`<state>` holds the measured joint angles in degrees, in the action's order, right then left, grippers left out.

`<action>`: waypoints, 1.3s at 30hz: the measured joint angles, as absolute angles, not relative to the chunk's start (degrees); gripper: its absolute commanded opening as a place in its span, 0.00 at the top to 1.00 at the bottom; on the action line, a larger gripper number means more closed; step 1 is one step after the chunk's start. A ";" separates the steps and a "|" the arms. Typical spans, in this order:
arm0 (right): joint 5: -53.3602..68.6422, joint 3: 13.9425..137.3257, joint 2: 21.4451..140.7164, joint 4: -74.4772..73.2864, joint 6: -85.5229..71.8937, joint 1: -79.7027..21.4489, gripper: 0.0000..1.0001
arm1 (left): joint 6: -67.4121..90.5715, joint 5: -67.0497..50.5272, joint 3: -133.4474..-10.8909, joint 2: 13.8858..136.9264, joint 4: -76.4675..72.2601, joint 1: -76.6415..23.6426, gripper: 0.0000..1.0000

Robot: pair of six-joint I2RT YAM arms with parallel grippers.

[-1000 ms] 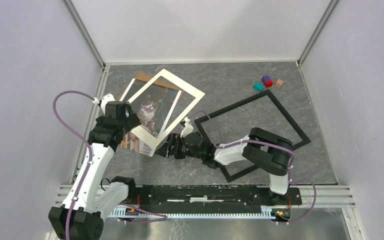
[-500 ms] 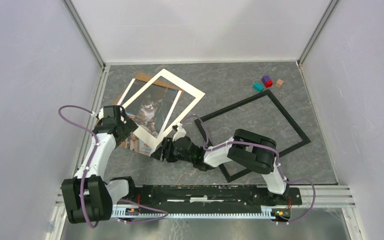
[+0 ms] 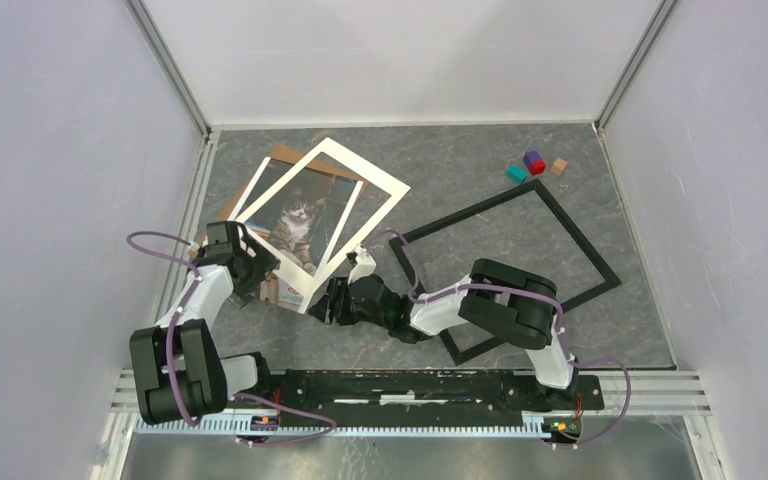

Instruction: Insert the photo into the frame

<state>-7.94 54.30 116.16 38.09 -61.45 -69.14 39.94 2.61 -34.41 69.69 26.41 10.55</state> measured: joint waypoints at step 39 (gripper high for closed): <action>-6.02 39.83 109.34 46.30 -64.25 -60.84 0.40 | 41.30 -12.03 -35.29 69.01 25.32 0.78 0.00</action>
